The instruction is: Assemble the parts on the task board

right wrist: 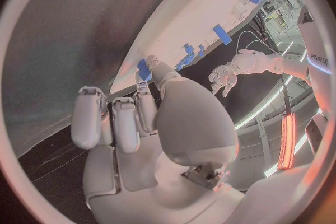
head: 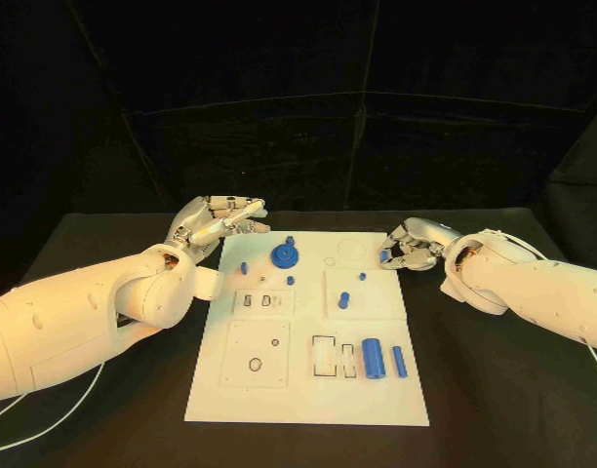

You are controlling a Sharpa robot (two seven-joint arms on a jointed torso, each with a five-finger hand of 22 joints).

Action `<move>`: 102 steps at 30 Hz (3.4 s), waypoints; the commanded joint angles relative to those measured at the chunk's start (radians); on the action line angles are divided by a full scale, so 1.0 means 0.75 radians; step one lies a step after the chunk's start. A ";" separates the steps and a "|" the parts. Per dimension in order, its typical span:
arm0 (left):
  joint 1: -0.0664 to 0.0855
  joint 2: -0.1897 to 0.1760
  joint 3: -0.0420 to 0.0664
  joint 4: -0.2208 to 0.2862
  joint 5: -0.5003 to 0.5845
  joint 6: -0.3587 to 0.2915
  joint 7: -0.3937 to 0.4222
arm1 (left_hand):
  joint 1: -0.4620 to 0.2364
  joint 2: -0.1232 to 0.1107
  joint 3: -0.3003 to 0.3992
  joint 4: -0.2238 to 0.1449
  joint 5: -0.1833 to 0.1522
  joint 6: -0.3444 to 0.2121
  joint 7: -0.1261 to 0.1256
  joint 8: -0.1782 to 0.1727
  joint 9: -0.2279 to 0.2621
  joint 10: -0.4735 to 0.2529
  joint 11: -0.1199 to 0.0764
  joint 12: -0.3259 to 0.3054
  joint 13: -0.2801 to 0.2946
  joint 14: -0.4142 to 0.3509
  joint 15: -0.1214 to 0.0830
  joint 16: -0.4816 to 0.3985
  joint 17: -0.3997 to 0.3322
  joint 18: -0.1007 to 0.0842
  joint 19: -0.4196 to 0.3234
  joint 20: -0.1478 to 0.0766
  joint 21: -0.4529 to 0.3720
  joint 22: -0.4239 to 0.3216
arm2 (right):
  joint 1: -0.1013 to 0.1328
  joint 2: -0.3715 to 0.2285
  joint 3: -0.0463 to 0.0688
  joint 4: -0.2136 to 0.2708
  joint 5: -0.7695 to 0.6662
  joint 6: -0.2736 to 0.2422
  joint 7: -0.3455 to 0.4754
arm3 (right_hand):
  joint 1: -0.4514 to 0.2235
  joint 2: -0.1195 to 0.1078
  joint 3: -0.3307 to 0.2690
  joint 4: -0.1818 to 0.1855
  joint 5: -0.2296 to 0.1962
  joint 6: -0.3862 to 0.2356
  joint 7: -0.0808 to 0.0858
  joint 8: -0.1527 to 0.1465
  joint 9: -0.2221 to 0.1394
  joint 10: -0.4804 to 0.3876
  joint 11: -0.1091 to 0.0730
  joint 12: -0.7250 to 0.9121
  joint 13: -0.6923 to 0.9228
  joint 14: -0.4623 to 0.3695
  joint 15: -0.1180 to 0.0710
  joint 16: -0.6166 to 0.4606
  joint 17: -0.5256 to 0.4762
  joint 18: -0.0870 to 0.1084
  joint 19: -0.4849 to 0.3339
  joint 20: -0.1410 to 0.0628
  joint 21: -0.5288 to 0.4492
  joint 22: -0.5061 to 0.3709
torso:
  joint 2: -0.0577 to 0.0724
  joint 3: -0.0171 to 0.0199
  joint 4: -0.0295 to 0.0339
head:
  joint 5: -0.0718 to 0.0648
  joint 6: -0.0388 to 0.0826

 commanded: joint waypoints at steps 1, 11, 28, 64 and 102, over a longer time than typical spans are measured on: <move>0.001 0.000 0.001 0.001 -0.004 0.013 0.006 | -0.006 0.002 -0.006 -0.004 0.000 0.011 -0.002 -0.007 0.000 0.007 0.002 -0.007 0.000 0.002 0.004 -0.008 0.002 0.020 0.009 -0.003 -0.008 -0.002 | 0.001 -0.006 0.000 0.010 -0.008 -0.136 -0.027 | 0.012 0.055 0.035 -0.008 -0.018 0.045 -0.024 0.024 0.018 0.000 -0.016 0.009 0.054 0.099 -0.014 0.004 0.133 -0.020 0.002 -0.017 0.010 0.003 | 0.000 0.0000 -0.0002 | 0.001 0.000; 0.001 -0.003 0.001 0.001 -0.004 0.012 0.004 | -0.004 0.004 -0.006 -0.007 0.000 0.012 -0.002 -0.008 0.000 0.009 0.002 -0.009 0.000 0.004 0.003 -0.011 0.002 0.020 0.011 -0.003 -0.009 -0.003 | 0.003 -0.062 0.002 0.170 0.012 -0.243 -0.094 | 0.002 0.051 0.079 -0.031 -0.018 0.040 -0.024 0.021 0.018 0.000 -0.019 0.002 0.050 0.100 -0.020 0.004 0.136 -0.022 0.005 -0.026 0.011 0.007 | -0.003 -0.0029 0.0003 | 0.000 0.002; 0.005 -0.015 0.001 -0.009 0.019 0.010 0.004 | -0.004 0.005 -0.006 -0.007 0.000 0.012 -0.002 -0.009 0.000 0.009 0.002 -0.009 -0.001 0.004 0.003 -0.011 0.003 0.020 0.011 -0.003 -0.009 -0.004 | 0.033 0.122 0.005 0.408 -0.080 -0.185 -0.382 | -0.028 0.033 0.099 -0.038 -0.009 0.027 -0.016 0.010 0.013 -0.008 -0.013 -0.012 0.038 0.098 -0.015 0.000 0.126 -0.021 0.002 -0.023 0.008 0.000 | -0.010 -0.0138 0.0099 | 0.031 -0.012; 0.007 0.000 0.001 -0.032 0.028 0.013 0.003 | -0.005 0.005 -0.008 -0.008 -0.001 0.013 -0.002 -0.010 0.000 0.011 0.002 -0.011 0.000 0.005 0.003 -0.014 0.003 0.020 0.012 -0.003 -0.010 -0.005 | -0.048 0.416 0.001 0.277 -0.266 0.025 -0.513 | -0.093 -0.004 0.115 -0.033 0.048 0.015 -0.010 -0.005 0.008 -0.018 -0.007 -0.031 0.025 0.095 -0.010 -0.007 0.112 -0.018 -0.004 -0.018 0.000 -0.014 | -0.014 -0.0178 0.0137 | 0.085 -0.049; 0.007 0.002 0.001 -0.038 0.028 0.016 0.001 | -0.005 0.005 -0.008 -0.009 -0.001 0.014 -0.002 -0.010 0.000 0.011 0.001 -0.011 0.000 0.006 0.003 -0.014 0.003 0.020 0.012 -0.003 -0.010 -0.005 | -0.060 0.408 0.000 0.290 -0.296 0.056 -0.523 | -0.164 -0.081 0.062 -0.019 0.075 -0.059 0.018 -0.057 -0.011 -0.051 0.017 -0.074 -0.016 0.095 0.009 -0.009 0.113 -0.017 -0.008 -0.002 -0.007 -0.023 | -0.014 -0.0194 0.0143 | 0.079 -0.054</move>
